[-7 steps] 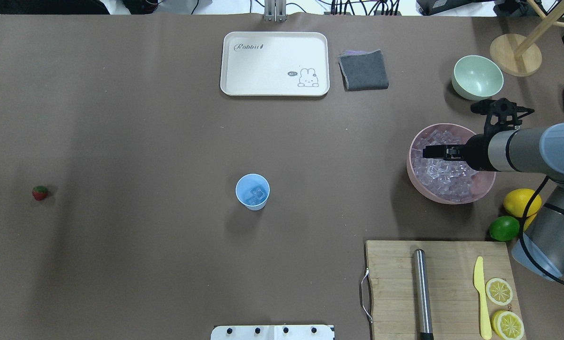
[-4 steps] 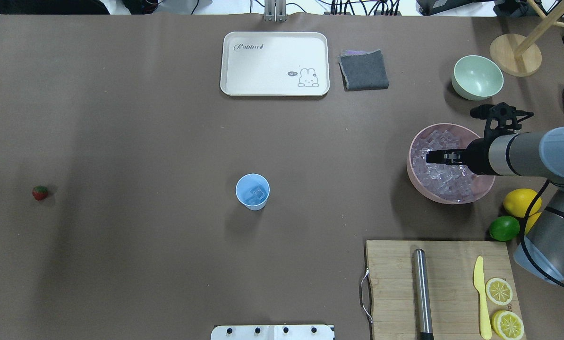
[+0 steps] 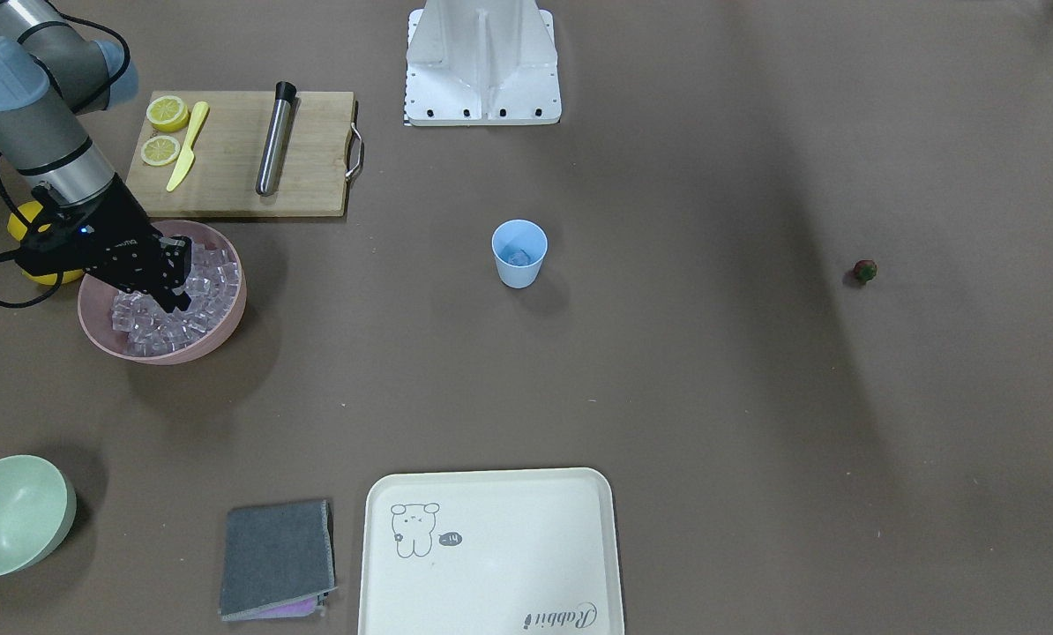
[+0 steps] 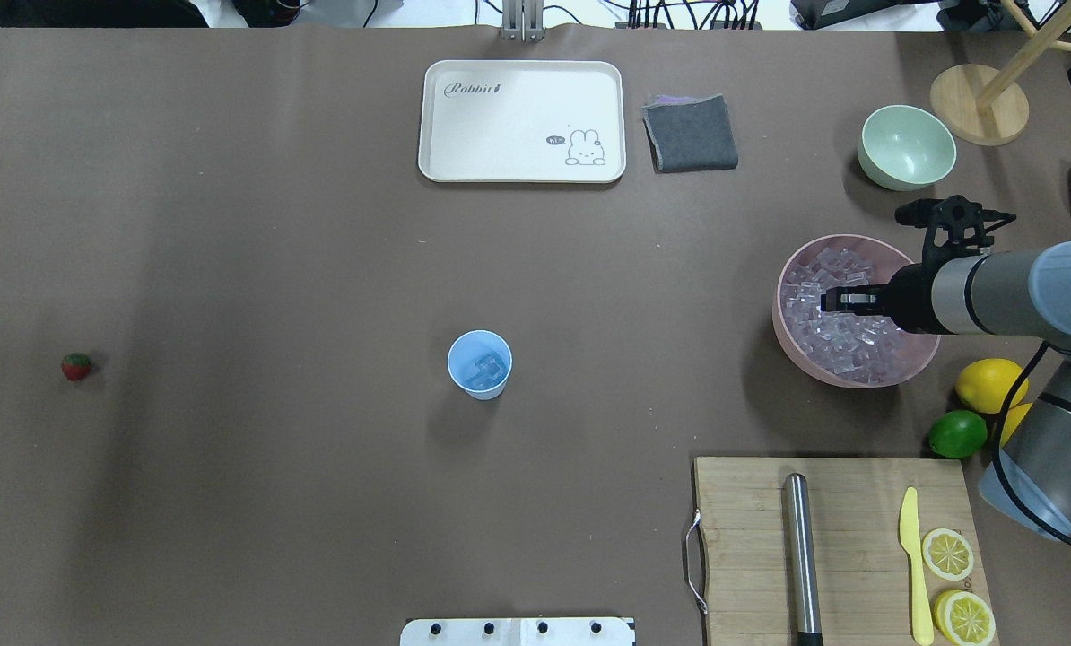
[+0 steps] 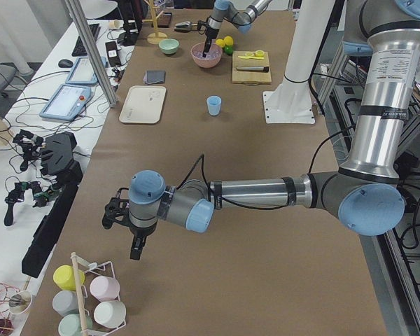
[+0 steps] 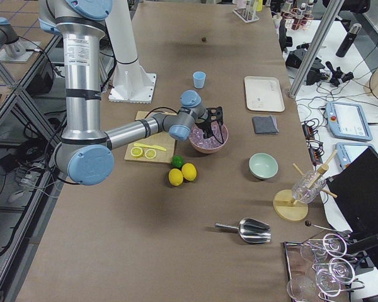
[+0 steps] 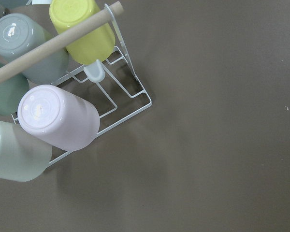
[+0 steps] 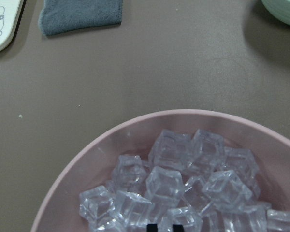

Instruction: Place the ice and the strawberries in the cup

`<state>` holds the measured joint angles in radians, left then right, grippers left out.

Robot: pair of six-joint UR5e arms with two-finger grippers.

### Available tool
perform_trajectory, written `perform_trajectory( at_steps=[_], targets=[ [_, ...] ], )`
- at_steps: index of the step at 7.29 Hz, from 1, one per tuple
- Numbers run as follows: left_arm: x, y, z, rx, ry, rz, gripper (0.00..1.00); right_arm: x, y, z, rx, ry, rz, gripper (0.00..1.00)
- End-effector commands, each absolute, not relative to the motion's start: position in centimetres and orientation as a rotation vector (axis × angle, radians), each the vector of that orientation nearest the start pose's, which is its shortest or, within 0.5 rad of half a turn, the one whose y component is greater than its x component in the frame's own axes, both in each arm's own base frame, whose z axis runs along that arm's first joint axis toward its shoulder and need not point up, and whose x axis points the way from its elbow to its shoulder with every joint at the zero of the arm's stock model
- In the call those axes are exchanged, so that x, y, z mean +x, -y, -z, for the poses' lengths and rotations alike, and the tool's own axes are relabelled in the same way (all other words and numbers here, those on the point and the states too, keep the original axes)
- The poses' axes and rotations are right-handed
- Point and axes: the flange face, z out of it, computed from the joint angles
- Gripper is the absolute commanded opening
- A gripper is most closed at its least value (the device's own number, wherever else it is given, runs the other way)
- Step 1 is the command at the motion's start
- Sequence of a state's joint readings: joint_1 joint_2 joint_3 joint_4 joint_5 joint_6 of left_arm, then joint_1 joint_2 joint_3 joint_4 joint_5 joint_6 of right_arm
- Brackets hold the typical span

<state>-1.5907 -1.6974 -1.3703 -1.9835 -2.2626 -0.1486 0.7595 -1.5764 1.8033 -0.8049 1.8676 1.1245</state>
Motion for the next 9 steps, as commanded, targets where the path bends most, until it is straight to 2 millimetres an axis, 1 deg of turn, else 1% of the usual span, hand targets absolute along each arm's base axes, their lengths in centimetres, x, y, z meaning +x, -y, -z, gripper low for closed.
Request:
perform_trajectory(
  at_steps=[1,2,3,4,5,6,8,9],
  targets=[
    [-8.1,56.2,-65.3,0.279,-0.704,0.044,0.98,-29.5,43.2,-46.8,0.324,0.972,-0.142,0.00],
    [-8.1,56.2,-65.3,0.279,-0.704,0.044,0.98,-29.3,43.4,-46.6,0.329,0.975,-0.146,0.00],
    [-8.1,56.1,-65.3,0.279,-0.704,0.044,0.98,-28.7,43.6,-46.6,0.334,0.974,-0.156,0.00],
    [-8.1,56.0,-65.3,0.279,-0.704,0.044,0.98,-28.4,43.6,-46.2,0.338,0.980,-0.156,0.25],
    [-8.1,56.0,-65.4,0.278,-0.704,0.045,0.98,-28.1,43.6,-46.5,0.347,0.970,-0.167,0.80],
    [-8.1,56.0,-65.4,0.277,-0.704,0.046,0.98,-27.9,43.5,-46.6,0.356,0.964,-0.175,0.99],
    [-8.1,55.9,-65.5,0.275,-0.704,0.046,0.98,-28.4,43.7,-46.2,0.366,0.966,-0.175,0.99],
    [-8.1,55.9,-65.5,0.275,-0.704,0.046,0.98,-28.9,44.0,-45.7,0.376,0.970,-0.173,0.99]
  ],
)
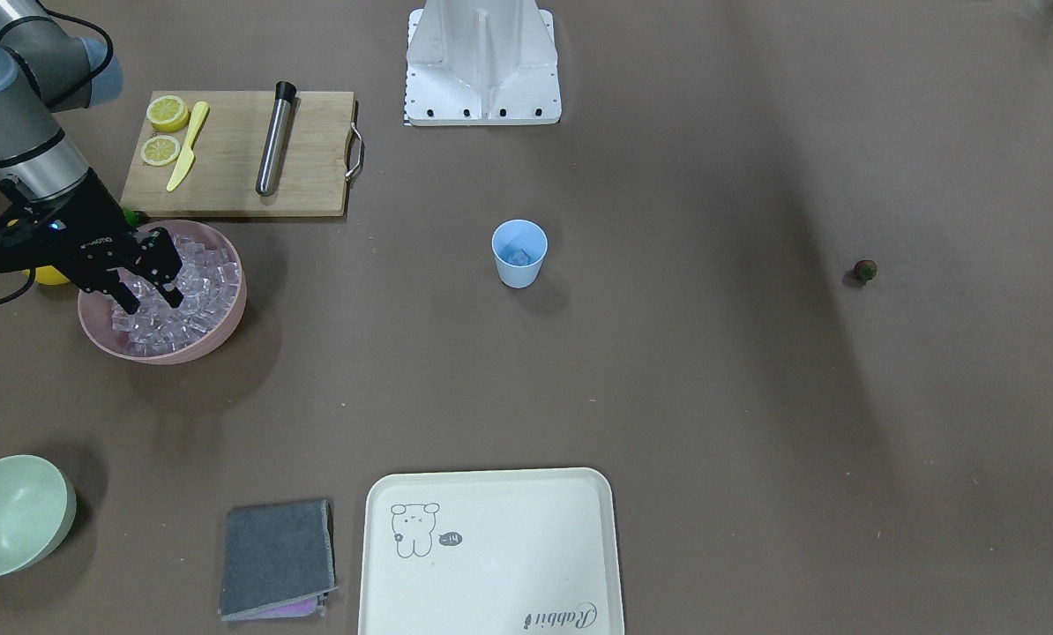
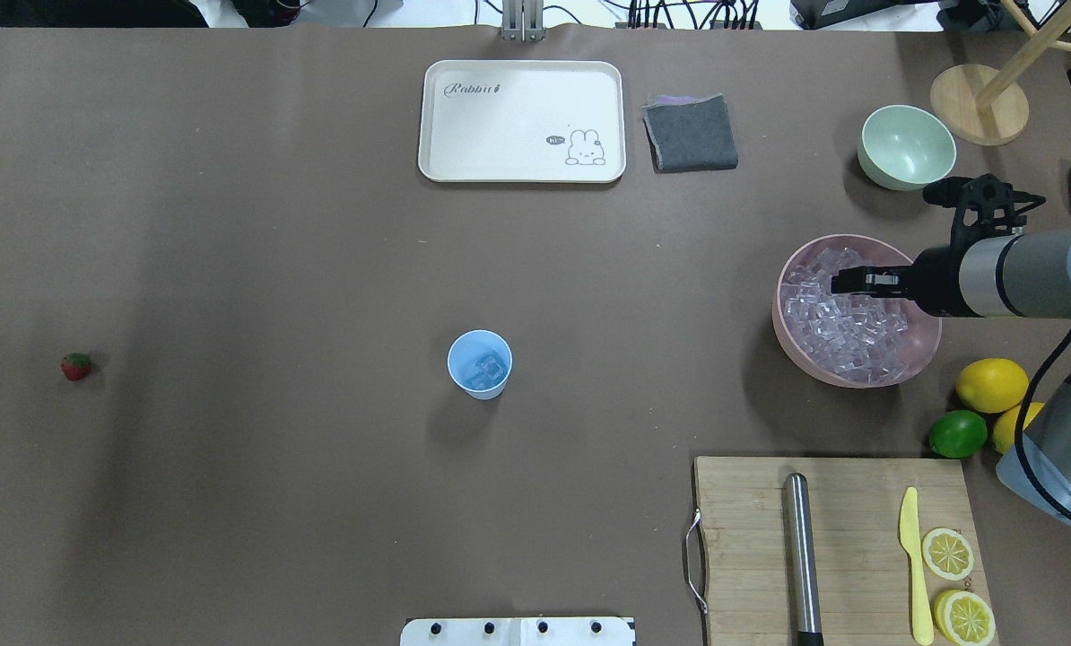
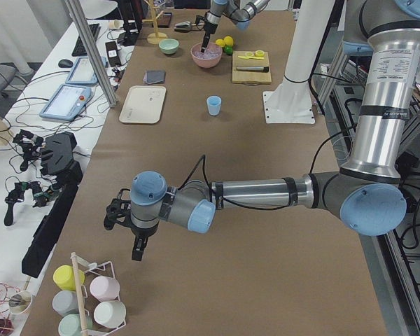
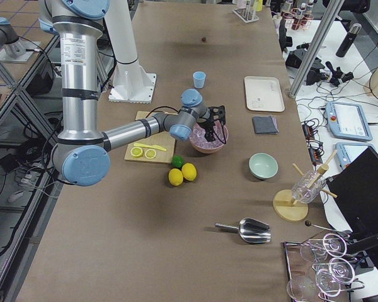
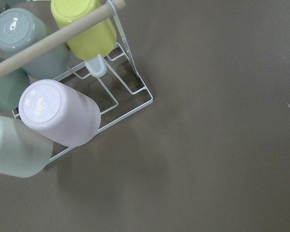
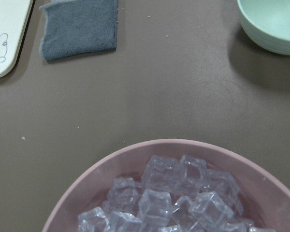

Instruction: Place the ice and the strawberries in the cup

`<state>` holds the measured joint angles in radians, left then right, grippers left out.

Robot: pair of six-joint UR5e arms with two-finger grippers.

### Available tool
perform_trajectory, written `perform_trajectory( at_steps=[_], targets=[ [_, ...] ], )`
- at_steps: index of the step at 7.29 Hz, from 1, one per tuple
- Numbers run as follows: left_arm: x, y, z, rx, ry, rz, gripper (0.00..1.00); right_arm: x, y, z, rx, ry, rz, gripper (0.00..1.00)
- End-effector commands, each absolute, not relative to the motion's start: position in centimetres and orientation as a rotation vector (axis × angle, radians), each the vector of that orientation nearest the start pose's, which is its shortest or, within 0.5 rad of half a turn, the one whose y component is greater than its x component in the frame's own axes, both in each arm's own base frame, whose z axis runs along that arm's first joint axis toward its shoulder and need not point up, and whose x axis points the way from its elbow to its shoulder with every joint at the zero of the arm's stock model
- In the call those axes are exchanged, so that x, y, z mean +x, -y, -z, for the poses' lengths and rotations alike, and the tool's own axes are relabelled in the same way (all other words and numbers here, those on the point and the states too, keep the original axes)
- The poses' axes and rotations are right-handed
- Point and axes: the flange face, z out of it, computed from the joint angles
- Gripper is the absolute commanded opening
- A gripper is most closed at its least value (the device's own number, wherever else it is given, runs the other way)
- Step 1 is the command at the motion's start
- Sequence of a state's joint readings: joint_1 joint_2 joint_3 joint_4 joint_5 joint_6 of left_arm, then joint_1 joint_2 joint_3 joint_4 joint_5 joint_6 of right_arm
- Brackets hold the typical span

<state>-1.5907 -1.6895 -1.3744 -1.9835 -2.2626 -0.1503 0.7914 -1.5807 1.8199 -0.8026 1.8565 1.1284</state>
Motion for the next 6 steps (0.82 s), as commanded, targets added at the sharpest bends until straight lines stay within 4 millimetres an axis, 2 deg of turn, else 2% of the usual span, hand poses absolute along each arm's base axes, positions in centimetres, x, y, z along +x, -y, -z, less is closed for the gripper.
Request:
perform_trajectory(
  at_steps=[1,4,5,6],
  targets=[
    [-8.1,55.8,-65.6,0.275,-0.704,0.046,0.98,-29.6,44.5,-45.1,0.380,0.976,-0.170,0.98],
    [-8.1,55.8,-65.9,0.269,-0.704,0.048,0.98,-31.8,45.5,-45.5,0.385,0.958,-0.167,0.98],
    [-8.0,55.8,-66.0,0.268,-0.704,0.046,0.98,-31.6,45.5,-45.9,0.382,0.951,-0.169,0.98],
    [-8.0,55.8,-66.0,0.268,-0.704,0.046,0.98,-31.8,45.5,-45.9,0.382,0.952,-0.168,0.89]
  ],
)
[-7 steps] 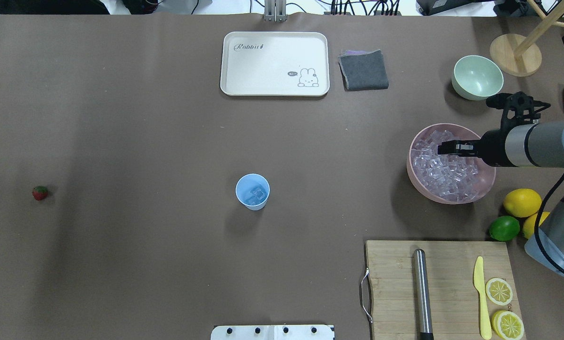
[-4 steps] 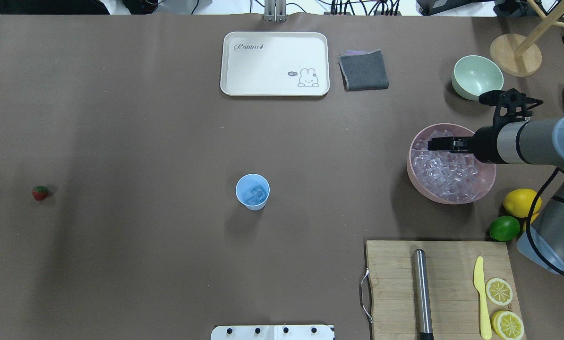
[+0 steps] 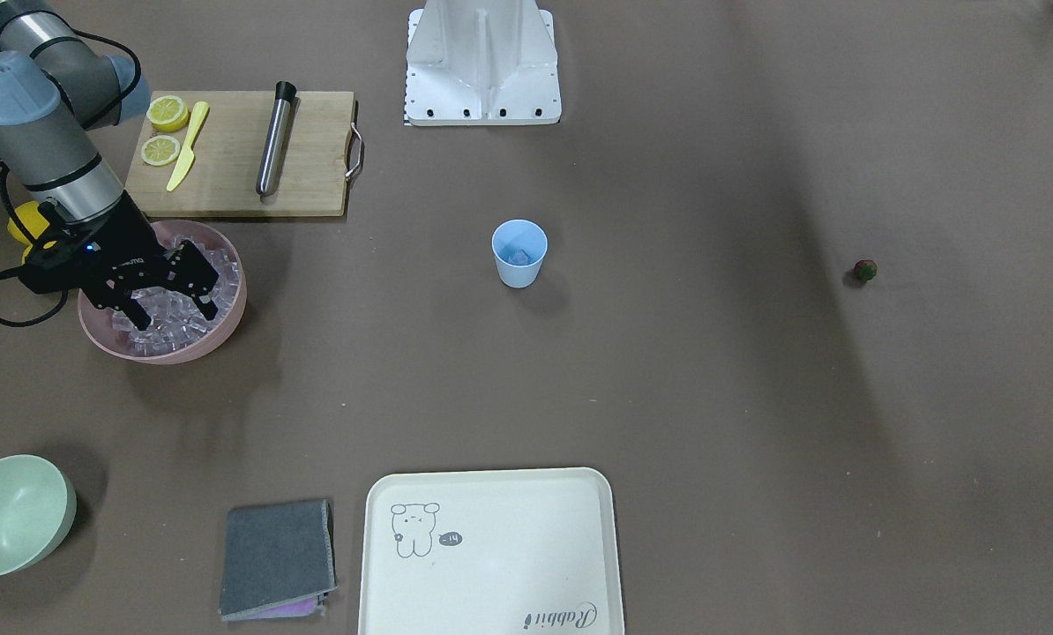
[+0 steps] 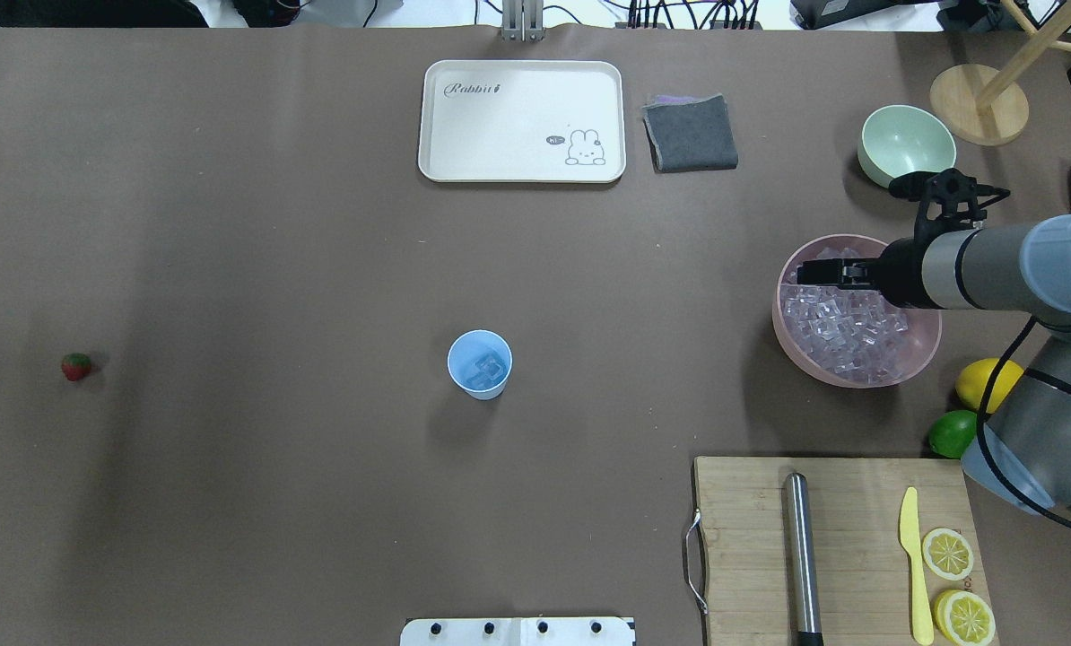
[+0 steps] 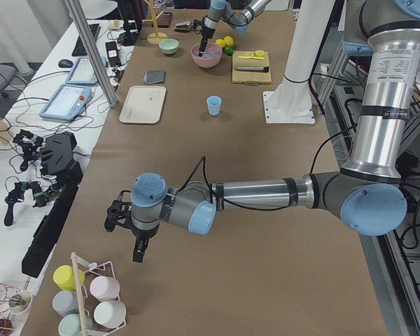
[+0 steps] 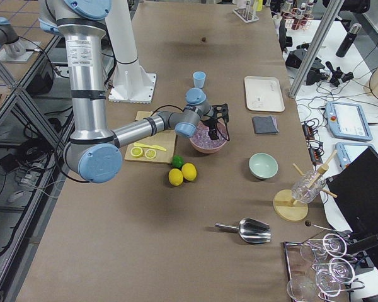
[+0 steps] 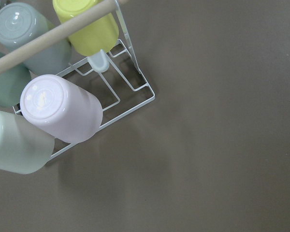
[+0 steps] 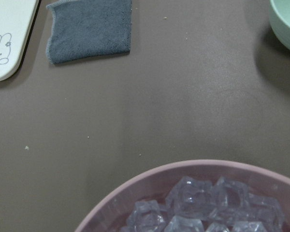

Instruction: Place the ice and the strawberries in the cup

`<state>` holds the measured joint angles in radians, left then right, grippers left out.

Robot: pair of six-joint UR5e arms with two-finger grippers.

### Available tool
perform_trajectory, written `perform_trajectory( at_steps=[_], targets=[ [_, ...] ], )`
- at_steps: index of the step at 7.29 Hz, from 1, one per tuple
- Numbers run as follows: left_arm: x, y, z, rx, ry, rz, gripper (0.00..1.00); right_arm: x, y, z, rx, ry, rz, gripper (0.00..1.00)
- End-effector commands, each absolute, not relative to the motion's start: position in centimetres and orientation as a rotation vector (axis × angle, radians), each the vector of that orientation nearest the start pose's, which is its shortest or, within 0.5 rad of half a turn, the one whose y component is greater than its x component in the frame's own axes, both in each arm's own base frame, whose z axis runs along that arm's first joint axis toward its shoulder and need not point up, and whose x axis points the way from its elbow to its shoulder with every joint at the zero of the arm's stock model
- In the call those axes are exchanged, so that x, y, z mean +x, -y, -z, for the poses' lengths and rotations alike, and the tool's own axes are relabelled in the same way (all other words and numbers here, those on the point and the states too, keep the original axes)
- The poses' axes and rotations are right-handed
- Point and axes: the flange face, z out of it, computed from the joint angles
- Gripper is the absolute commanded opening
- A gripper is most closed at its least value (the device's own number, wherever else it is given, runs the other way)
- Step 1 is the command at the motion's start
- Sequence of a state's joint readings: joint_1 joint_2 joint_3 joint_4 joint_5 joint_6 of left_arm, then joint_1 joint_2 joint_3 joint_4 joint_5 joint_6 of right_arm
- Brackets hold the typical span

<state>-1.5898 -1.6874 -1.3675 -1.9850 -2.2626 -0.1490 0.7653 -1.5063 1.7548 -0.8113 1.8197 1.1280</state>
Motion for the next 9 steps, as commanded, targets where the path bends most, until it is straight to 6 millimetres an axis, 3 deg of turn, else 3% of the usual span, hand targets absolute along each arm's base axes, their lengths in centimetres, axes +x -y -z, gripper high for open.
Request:
perform_trajectory(
  at_steps=[1,2,6,9],
  targets=[
    [-8.0,55.8,-65.9,0.269,-0.704,0.047,0.98,-31.7,45.5,-46.2,0.378,0.947,-0.169,0.87],
    [-8.0,55.8,-65.9,0.270,-0.704,0.046,0.98,-31.5,45.4,-46.6,0.378,0.937,-0.173,0.76],
    [-8.0,55.7,-65.9,0.269,-0.704,0.047,0.98,-31.6,45.4,-46.3,0.373,0.931,-0.172,0.04],
    [-7.9,55.6,-66.0,0.268,-0.704,0.045,0.98,-30.5,45.5,-45.8,0.382,0.938,-0.182,0.00]
  ],
)
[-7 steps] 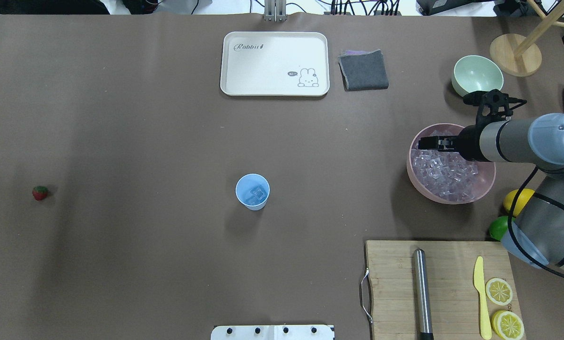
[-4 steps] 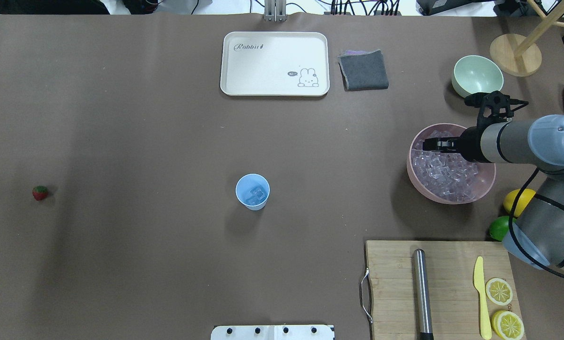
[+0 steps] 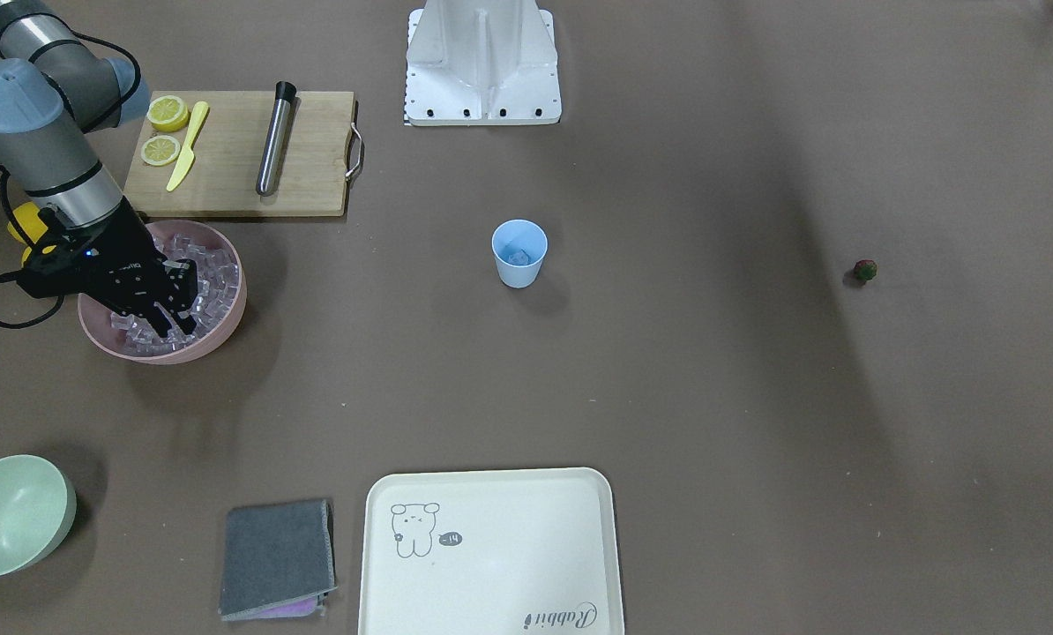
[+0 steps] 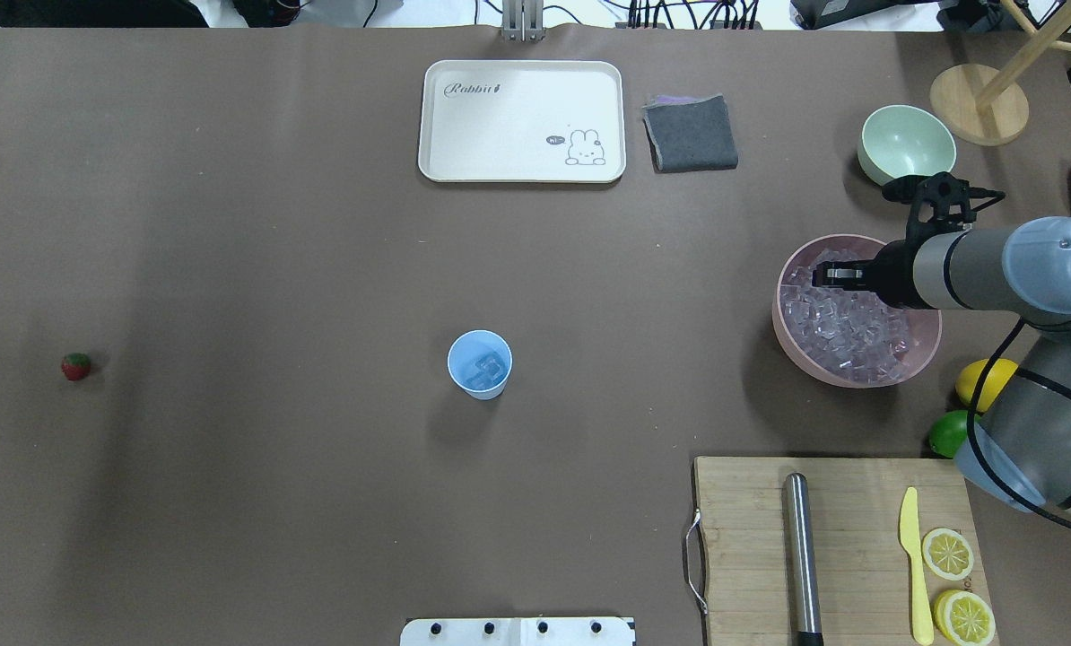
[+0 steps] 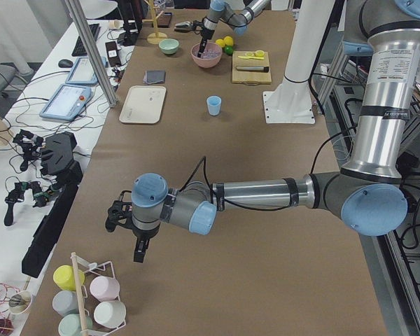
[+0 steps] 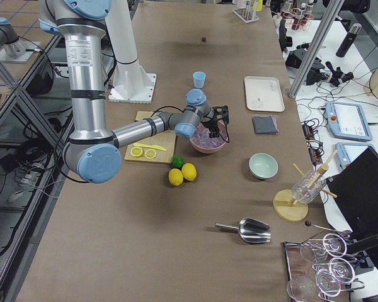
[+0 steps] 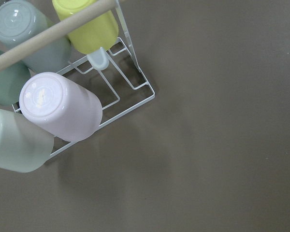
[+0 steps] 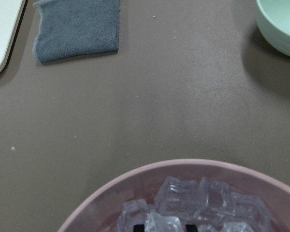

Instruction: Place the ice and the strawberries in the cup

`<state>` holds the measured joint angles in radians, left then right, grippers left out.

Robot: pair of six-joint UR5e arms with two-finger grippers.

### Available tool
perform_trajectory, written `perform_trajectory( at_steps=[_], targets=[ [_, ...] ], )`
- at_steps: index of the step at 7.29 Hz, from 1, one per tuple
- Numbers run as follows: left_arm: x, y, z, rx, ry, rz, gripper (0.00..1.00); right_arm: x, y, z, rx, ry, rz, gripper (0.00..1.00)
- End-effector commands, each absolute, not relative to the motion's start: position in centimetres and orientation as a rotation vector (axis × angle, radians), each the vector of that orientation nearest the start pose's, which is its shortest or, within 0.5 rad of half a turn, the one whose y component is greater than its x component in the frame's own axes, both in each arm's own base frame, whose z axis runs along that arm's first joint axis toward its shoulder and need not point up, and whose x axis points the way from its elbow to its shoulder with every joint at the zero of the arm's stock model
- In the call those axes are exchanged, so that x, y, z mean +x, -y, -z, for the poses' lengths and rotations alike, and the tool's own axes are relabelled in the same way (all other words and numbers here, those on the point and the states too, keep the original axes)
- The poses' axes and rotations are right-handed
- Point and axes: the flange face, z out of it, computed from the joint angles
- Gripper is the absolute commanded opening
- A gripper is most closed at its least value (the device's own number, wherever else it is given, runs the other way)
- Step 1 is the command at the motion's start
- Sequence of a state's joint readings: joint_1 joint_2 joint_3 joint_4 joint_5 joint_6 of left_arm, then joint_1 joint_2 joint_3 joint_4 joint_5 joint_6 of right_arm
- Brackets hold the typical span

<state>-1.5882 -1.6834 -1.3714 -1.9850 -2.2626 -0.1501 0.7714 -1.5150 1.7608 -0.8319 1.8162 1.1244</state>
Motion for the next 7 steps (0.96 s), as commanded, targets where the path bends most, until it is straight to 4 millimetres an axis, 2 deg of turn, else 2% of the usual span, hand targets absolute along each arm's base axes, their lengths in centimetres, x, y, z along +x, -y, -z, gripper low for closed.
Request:
perform_trajectory(
  at_steps=[1,4,5,6,7],
  targets=[
    [-7.8,55.6,-66.0,0.266,-0.705,0.045,0.98,-29.5,45.5,-45.2,0.389,0.949,-0.189,0.00],
    [-7.5,55.8,-65.6,0.270,-0.707,0.036,0.98,-25.9,47.0,-42.7,0.398,1.008,-0.212,0.00],
    [-7.4,55.8,-65.6,0.269,-0.707,0.035,0.98,-24.6,47.8,-41.1,0.408,1.042,-0.215,0.00],
    [-7.4,55.8,-65.7,0.268,-0.709,0.035,0.98,-24.0,48.9,-38.7,0.439,1.078,-0.215,0.00],
    [-7.3,55.8,-65.7,0.268,-0.709,0.032,0.98,-24.5,49.8,-36.0,0.475,1.113,-0.204,0.00]
  ],
)
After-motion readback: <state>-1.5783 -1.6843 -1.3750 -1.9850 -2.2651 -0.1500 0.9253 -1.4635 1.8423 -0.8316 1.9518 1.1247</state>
